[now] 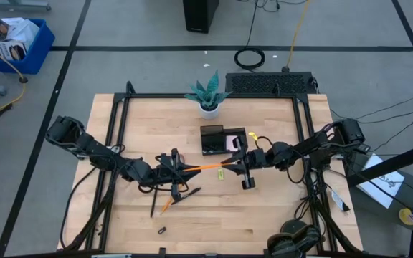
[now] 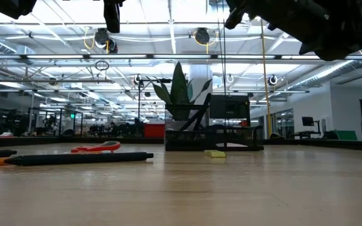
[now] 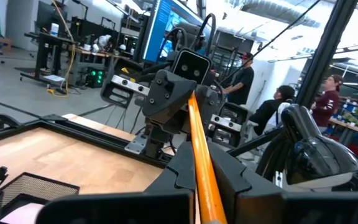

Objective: Pick and place office supplies into organizer
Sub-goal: Put the orange pencil into the black desk organizer

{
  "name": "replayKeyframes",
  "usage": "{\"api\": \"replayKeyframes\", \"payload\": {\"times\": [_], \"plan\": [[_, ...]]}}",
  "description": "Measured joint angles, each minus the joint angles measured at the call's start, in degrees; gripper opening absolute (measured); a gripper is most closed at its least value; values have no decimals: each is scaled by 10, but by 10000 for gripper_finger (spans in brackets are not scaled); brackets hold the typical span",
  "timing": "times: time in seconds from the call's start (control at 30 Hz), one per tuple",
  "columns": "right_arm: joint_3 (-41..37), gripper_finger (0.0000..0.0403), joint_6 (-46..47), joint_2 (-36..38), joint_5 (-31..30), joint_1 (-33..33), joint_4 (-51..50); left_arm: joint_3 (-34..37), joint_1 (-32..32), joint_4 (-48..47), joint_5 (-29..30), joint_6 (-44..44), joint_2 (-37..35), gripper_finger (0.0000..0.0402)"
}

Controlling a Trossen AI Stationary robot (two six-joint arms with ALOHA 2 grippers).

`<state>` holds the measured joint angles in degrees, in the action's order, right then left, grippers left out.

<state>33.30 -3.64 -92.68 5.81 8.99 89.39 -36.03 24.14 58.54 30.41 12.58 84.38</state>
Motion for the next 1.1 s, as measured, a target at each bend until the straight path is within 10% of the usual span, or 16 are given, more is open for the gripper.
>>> {"api": "replayKeyframes", "payload": {"times": [0.27, 0.5, 0.77, 1.1], "plan": [[0, 28, -1, 0, -1, 0, 0, 0, -1, -1, 3, -8, 0, 19], [0, 14, -8, 0, -25, 0, 0, 0, -8, -17, 39, -21, -22, 107], [-1, 19, -26, 0, -79, 2, -43, 0, -4, -255, 74, -47, -157, 223], [-1, 21, -95, 64, -267, 8, -157, 0, 19, -433, 69, -52, -284, 263]]}}
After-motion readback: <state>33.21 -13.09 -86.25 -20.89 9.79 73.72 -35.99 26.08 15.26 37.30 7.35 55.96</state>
